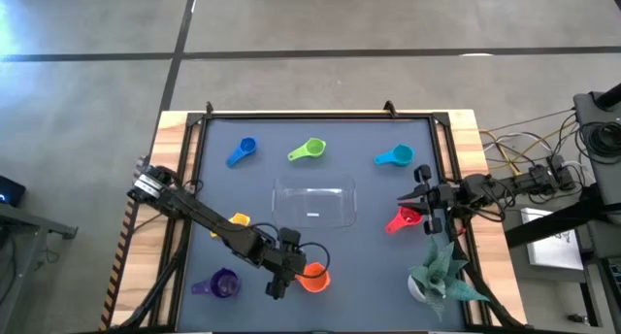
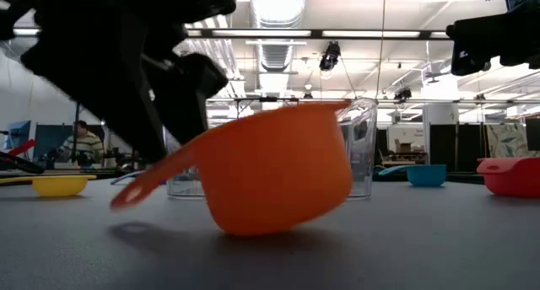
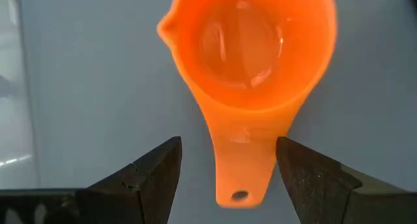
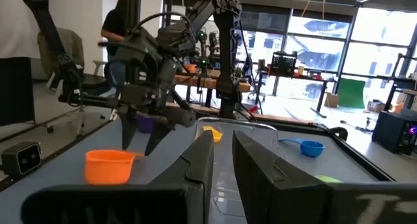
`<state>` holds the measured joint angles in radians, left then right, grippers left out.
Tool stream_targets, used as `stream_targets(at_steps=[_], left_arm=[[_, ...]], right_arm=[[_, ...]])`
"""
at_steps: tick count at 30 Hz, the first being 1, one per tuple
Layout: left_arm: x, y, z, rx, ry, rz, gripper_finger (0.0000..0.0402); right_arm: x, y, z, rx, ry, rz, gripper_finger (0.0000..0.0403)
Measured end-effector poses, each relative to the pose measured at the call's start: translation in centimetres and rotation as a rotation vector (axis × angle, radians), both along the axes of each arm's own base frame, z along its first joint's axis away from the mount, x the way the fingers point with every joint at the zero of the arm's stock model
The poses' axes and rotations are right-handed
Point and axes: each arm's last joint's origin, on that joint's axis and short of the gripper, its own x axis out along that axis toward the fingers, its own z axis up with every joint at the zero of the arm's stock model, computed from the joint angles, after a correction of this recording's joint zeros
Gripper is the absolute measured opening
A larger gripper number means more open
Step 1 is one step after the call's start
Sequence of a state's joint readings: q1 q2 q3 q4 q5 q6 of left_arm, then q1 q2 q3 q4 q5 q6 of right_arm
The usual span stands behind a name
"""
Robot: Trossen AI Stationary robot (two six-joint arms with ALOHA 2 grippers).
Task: Nest measuring cups in basket
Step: Stack the orange measuring cup on top of the violet measuring cup
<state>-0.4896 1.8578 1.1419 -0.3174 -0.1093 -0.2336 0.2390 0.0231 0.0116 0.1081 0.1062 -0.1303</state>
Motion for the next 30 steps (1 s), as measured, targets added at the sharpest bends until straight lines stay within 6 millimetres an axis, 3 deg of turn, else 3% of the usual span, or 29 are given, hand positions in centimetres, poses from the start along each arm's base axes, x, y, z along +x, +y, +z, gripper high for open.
stream_targets(at_steps=[7,16,21,25,30], left_arm=[[0.07,-0.04,-0.61,-0.001,0.019,0.008,0.0215],[0.04,-0.03,-0.63,-0.001,0.024,0.007,0.009],[0.04,-0.06,-0.55,-0.011,0.025,0.001,0.0048],[0.03,-0.06,-0.49,-0.021,0.028,0.007,0.005],[-0.25,0.11,-0.14,-0.018,0.047,0.024,0.0103]], right_arm=[[0.0,0.0,0.0,0.0,0.0,0.0,0.0047],[0.0,0.0,0.0,0.0,0.0,0.0,0.0047],[0.0,0.0,0.0,0.0,0.0,0.0,0.0047],[0.0,0.0,0.0,0.0,0.0,0.0,0.0047],[0.0,0.0,0.0,0.0,0.0,0.0,0.0047]])
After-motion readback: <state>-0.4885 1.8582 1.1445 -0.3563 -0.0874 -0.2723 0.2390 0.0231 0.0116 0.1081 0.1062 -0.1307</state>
